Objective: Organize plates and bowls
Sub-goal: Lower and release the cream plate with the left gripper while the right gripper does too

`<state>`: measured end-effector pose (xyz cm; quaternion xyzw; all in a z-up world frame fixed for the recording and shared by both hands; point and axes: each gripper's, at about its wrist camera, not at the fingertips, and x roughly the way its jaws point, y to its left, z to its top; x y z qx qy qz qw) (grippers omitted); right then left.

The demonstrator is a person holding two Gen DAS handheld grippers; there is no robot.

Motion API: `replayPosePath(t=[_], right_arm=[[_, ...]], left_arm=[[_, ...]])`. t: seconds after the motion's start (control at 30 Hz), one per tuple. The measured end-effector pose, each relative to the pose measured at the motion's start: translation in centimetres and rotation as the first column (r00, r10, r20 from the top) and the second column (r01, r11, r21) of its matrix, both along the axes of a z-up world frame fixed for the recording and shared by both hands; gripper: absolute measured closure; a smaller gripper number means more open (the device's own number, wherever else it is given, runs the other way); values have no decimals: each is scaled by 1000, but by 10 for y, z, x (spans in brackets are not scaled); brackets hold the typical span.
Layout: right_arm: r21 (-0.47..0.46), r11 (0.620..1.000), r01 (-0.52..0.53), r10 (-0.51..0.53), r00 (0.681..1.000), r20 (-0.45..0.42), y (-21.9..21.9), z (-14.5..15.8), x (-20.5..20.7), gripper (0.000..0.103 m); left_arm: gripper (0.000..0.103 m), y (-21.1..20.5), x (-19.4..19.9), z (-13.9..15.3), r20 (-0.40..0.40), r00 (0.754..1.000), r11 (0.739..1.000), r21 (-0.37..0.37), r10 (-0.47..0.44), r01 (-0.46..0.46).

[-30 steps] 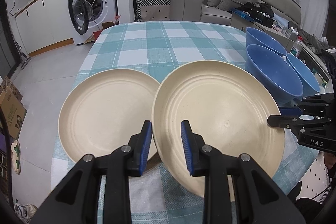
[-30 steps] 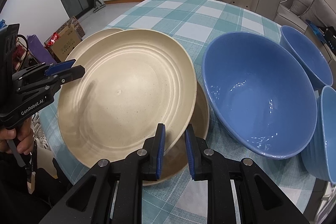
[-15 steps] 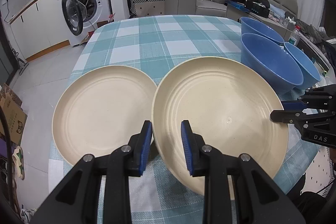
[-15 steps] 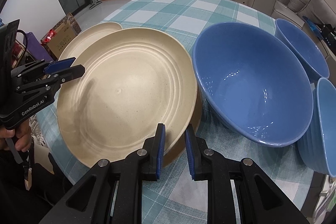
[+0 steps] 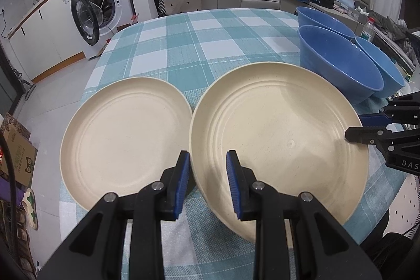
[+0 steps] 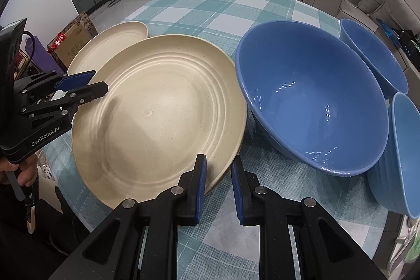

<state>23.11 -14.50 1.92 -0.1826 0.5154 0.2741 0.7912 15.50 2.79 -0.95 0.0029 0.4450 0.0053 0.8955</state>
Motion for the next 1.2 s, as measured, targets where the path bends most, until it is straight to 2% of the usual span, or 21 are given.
replayPosePath(t=[1.03, 1.2], right_arm=[[-64, 998, -11, 11, 1000, 5, 8, -17, 2, 83], [-67, 998, -13, 13, 1000, 6, 8, -17, 1, 82]], left_arm=[[76, -4, 5, -14, -45, 999, 999, 30, -19, 21], [76, -2, 5, -14, -46, 999, 1000, 13, -17, 18]])
